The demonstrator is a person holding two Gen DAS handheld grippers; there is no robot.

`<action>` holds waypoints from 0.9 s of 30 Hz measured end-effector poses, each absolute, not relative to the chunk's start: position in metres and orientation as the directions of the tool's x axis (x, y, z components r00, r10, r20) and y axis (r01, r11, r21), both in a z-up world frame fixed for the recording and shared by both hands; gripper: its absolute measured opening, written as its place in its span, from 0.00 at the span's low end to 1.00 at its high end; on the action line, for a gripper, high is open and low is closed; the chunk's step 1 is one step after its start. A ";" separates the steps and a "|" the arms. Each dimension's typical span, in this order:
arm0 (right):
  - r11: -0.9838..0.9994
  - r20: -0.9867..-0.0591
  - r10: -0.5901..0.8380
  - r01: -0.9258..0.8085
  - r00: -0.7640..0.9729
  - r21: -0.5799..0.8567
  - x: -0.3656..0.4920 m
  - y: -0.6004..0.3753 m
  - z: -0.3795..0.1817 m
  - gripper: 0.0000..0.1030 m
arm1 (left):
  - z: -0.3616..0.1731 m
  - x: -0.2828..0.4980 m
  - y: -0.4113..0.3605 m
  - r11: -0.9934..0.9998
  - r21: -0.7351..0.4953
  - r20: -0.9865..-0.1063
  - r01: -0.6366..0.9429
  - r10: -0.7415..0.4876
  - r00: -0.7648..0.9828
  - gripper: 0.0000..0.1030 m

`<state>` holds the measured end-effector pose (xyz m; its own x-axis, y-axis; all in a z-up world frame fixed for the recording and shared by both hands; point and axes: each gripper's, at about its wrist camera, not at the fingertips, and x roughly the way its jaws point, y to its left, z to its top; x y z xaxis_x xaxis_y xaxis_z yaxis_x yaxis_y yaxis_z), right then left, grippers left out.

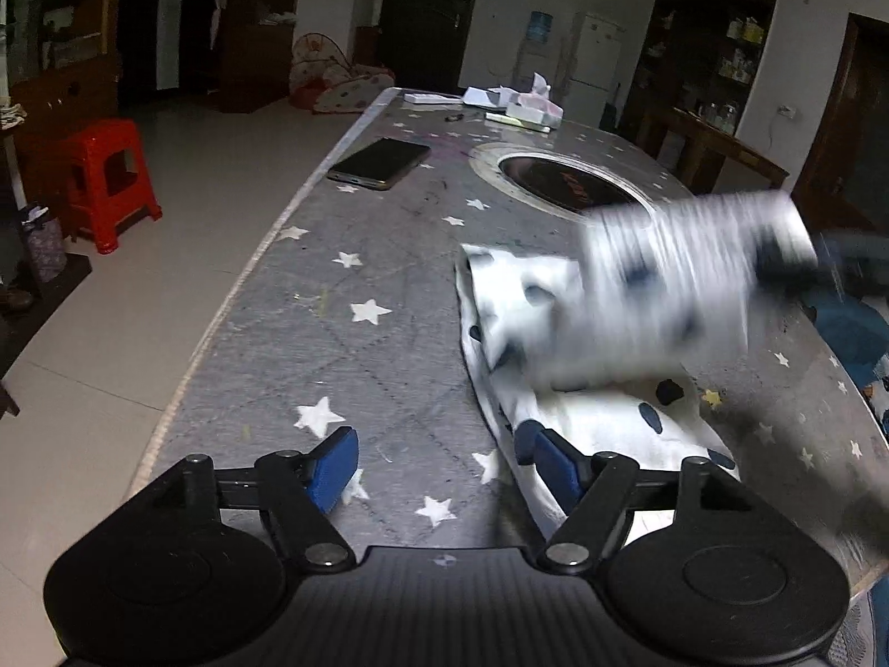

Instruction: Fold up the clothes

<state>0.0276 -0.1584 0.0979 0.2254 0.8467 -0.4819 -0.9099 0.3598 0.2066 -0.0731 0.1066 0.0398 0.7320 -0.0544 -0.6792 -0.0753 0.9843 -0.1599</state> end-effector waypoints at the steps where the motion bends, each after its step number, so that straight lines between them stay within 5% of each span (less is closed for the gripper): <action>1: 0.342 -0.493 0.842 -0.923 0.219 0.175 0.016 -0.160 0.092 0.10 | 0.040 -0.074 0.107 0.985 -0.157 -0.677 -0.079 -0.049 0.734 0.72; 6: 0.268 -0.564 0.797 -0.963 0.216 0.010 -0.036 -0.174 0.073 0.20 | 0.047 -0.078 0.110 0.984 -0.153 -0.659 -0.093 -0.031 0.751 0.74; 20: 0.427 -0.599 0.755 -0.893 0.266 0.142 -0.004 -0.168 0.068 0.50 | 0.060 -0.078 0.114 0.976 -0.196 -0.609 -0.094 -0.046 0.792 0.77; 24: 0.471 -0.630 0.741 -0.848 0.232 0.242 0.018 -0.160 0.048 0.47 | 0.061 -0.080 0.116 0.974 -0.206 -0.604 -0.100 -0.046 0.795 0.78; 26: 0.475 -0.634 0.742 -0.839 0.219 0.267 0.022 -0.160 0.044 0.18 | 0.061 -0.081 0.118 0.974 -0.203 -0.605 -0.105 -0.041 0.795 0.79; 27: 0.474 -0.630 0.744 -0.842 0.225 0.258 0.022 -0.161 0.045 0.18 | 0.061 -0.080 0.119 0.973 -0.202 -0.607 -0.109 -0.037 0.794 0.79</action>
